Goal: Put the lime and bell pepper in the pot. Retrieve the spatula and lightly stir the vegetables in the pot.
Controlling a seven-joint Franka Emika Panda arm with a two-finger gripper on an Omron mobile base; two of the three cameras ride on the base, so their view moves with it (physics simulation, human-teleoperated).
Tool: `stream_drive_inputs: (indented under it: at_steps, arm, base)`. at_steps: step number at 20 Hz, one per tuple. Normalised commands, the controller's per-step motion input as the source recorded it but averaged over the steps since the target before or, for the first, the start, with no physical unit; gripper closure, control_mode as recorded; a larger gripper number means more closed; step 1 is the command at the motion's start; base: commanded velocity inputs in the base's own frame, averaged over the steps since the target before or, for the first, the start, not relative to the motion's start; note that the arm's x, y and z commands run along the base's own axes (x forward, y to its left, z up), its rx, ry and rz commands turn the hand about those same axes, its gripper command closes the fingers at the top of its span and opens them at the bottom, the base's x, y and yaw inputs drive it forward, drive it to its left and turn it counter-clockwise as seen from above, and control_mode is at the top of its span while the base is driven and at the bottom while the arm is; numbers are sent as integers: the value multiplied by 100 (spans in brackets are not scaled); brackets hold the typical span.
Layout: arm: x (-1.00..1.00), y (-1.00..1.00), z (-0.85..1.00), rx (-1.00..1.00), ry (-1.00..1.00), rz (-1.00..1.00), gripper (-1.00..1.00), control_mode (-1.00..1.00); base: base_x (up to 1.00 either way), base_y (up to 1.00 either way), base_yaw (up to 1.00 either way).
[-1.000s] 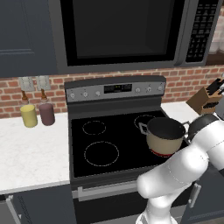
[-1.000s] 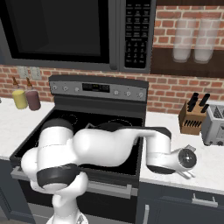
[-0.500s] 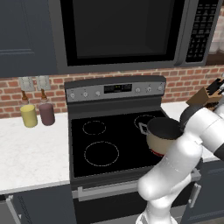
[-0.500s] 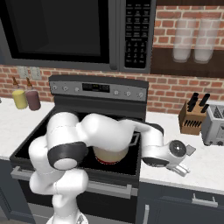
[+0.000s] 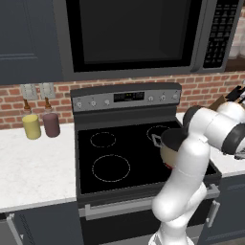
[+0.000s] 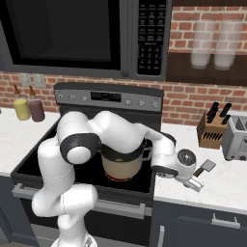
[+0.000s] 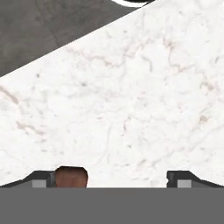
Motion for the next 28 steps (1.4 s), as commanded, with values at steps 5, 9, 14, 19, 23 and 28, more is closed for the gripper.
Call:
stream_drive_inputs:
  at_steps: [5,9,14,19,23,28]
  arm:
    - [10,-32,-7,0,2,-1,-100,-100]
    - [0,-46,-13,0,1,-1,-100,-100]
    - [0,-53,-1,0,0,-1,-100,-100]
    - [0,-30,0,3,0,0,-100,-100]
    - [1,-1,0,6,0,0,-100,-100]
    - [14,1,0,4,1,0,-100,-100]
  base:
    - [0,0,0]
    - [0,0,0]
    - [0,0,0]
    - [0,0,0]
    - [0,0,0]
    - [0,0,0]
